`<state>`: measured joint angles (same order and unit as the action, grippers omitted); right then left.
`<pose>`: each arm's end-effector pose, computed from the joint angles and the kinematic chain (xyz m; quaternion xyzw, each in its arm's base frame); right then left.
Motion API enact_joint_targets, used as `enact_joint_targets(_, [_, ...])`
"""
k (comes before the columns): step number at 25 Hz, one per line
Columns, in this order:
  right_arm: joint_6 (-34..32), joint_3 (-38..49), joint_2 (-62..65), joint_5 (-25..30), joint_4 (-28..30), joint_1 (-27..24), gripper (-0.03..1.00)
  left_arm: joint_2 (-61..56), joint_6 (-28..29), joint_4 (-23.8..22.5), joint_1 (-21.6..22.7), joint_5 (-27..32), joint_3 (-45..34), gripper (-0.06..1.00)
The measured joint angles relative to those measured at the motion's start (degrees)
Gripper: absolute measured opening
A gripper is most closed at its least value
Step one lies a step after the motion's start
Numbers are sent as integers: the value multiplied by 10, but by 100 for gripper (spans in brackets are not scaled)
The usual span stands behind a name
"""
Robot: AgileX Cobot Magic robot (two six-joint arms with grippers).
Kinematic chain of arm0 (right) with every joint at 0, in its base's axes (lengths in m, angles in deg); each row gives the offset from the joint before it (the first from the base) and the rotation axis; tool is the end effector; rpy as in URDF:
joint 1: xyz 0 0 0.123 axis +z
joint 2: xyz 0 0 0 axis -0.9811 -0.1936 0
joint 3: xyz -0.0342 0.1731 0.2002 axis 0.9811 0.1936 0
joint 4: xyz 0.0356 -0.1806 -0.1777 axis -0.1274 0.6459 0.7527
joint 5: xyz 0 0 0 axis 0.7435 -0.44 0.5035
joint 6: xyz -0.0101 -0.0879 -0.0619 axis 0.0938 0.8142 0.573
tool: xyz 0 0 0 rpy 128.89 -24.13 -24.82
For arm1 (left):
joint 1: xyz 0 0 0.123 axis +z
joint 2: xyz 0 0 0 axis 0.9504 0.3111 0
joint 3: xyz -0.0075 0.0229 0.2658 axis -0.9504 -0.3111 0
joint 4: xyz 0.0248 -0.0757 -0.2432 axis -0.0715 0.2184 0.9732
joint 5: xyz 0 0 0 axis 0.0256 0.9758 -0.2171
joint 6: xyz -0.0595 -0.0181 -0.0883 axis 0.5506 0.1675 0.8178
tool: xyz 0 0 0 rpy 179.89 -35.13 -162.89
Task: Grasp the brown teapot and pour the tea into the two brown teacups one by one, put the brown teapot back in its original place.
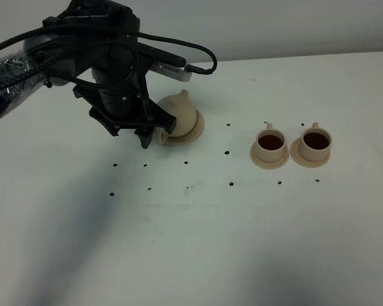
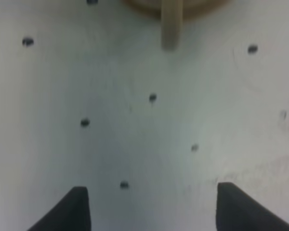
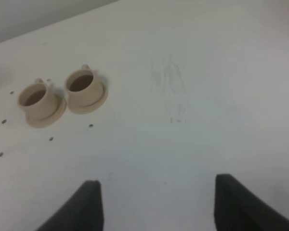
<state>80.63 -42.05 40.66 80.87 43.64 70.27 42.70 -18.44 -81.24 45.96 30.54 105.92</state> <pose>0.0316 0.0056 0.2698 0.0715 0.8526 0.0221 0.5172 0.3962 -0.1725 0.1910 0.2168 0.9696 0.0644 0.0931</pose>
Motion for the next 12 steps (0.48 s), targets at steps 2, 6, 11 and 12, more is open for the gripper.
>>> enact_joint_targets(2, [0,0,0,0,0,0,49,-12,-10,7,0,1,-1,55])
enact_joint_targets(6, [0,0,0,0,0,0,49,-54,-29,41,0,1,-39,53])
enact_joint_targets(11, [0,0,0,0,0,0,49,-133,-35,65,-1,1,-141,53])
enact_joint_targets(12, [0,0,0,0,0,0,49,-152,-35,68,-1,1,-160,53])
